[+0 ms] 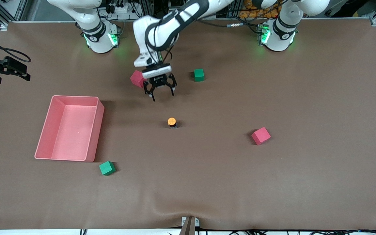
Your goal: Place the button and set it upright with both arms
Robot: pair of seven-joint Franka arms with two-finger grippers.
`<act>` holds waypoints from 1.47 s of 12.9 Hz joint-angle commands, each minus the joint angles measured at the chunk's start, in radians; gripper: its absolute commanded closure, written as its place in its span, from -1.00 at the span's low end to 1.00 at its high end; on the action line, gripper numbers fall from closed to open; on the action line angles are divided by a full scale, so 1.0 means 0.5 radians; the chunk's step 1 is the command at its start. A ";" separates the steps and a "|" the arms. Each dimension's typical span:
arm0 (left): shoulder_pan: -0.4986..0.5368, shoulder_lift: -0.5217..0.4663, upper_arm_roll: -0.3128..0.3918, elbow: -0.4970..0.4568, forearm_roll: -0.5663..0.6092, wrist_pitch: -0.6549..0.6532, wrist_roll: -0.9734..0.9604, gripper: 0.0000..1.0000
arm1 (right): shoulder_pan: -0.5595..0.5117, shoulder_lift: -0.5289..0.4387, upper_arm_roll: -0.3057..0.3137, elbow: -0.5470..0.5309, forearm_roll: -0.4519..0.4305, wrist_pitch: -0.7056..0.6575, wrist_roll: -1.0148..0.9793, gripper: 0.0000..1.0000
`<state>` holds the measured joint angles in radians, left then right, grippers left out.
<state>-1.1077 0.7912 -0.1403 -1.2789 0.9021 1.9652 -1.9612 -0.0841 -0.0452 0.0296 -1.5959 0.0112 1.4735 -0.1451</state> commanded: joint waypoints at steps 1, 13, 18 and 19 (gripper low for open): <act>0.101 -0.327 0.020 -0.071 -0.367 -0.046 0.374 -1.00 | -0.028 -0.005 0.024 0.010 -0.001 0.001 -0.004 -1.00; 1.257 -1.082 0.008 -0.090 -1.680 -0.239 2.135 -1.00 | -0.031 -0.002 0.024 0.007 -0.001 0.001 -0.007 -1.00; 1.626 -1.183 0.017 -0.084 -1.740 -0.576 2.816 -1.00 | -0.031 -0.002 0.024 0.007 -0.004 0.004 -0.007 -1.00; 1.730 -1.211 0.014 -0.090 -1.761 -0.656 3.033 -1.00 | -0.031 -0.002 0.024 0.010 -0.004 0.004 -0.007 -1.00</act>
<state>-0.3133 0.2363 -0.1235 -1.2909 0.0452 1.6945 -0.5858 -0.0842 -0.0448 0.0295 -1.5958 0.0112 1.4771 -0.1451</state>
